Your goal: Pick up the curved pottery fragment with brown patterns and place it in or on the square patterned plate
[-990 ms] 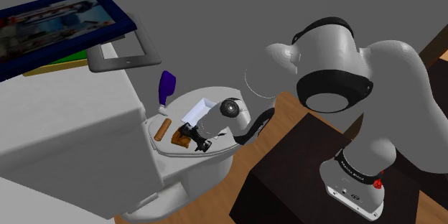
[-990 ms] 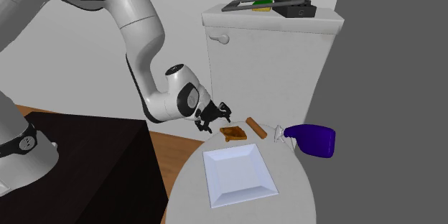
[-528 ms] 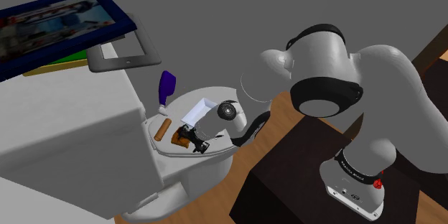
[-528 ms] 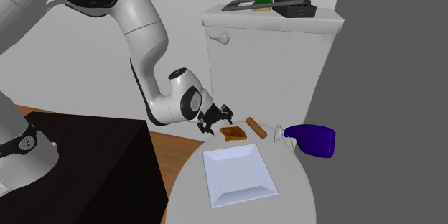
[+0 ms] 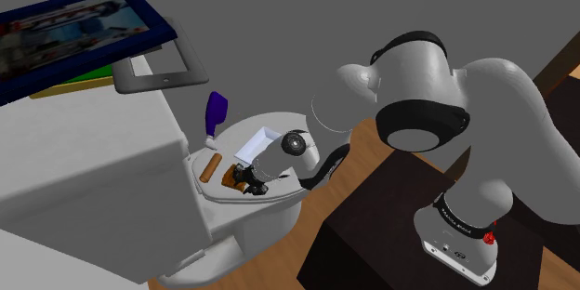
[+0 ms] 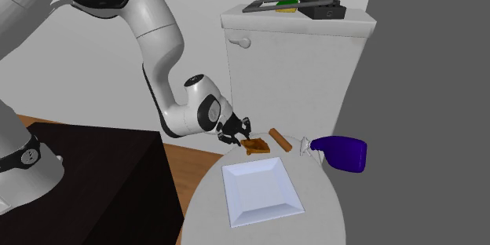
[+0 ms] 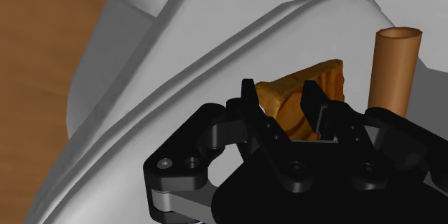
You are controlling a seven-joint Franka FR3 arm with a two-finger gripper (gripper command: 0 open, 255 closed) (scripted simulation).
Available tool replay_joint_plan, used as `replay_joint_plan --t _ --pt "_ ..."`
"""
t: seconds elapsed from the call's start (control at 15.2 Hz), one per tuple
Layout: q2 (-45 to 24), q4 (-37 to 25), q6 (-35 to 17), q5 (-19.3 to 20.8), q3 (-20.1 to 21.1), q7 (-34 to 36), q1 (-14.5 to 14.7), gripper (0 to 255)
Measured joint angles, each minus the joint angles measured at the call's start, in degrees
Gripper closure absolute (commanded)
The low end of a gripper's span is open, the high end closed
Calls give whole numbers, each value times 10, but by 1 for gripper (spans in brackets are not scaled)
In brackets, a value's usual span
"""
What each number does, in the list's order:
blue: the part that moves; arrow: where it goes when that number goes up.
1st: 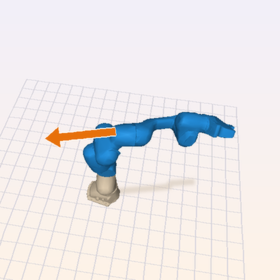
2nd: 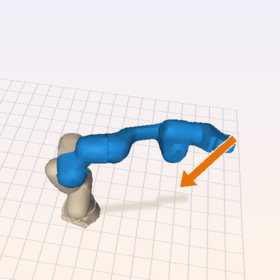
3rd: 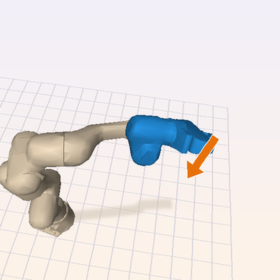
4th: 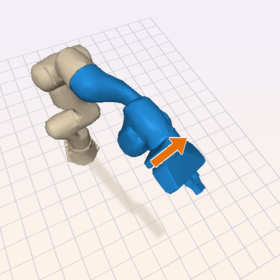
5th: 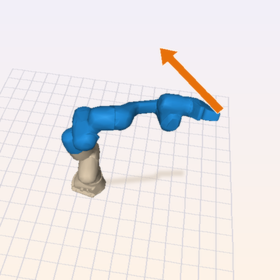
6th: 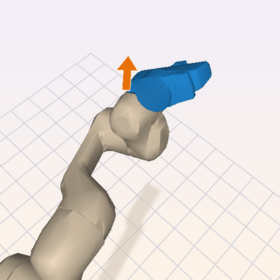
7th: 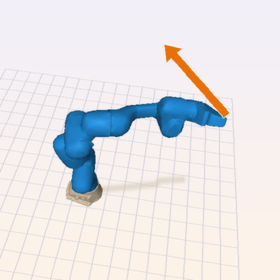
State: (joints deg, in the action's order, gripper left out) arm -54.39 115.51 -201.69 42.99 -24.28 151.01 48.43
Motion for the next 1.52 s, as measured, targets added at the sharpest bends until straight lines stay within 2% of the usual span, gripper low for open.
replay_joint_plan --t 0.4,0.73,1.19,1.52 --pt "0 0 0 0 0 0 0 255" --pt "38 21 16 18 6 1 -7 255" --pt "105 48 55 56 34 2 -37 255" --pt "153 65 88 80 65 0 -68 255"
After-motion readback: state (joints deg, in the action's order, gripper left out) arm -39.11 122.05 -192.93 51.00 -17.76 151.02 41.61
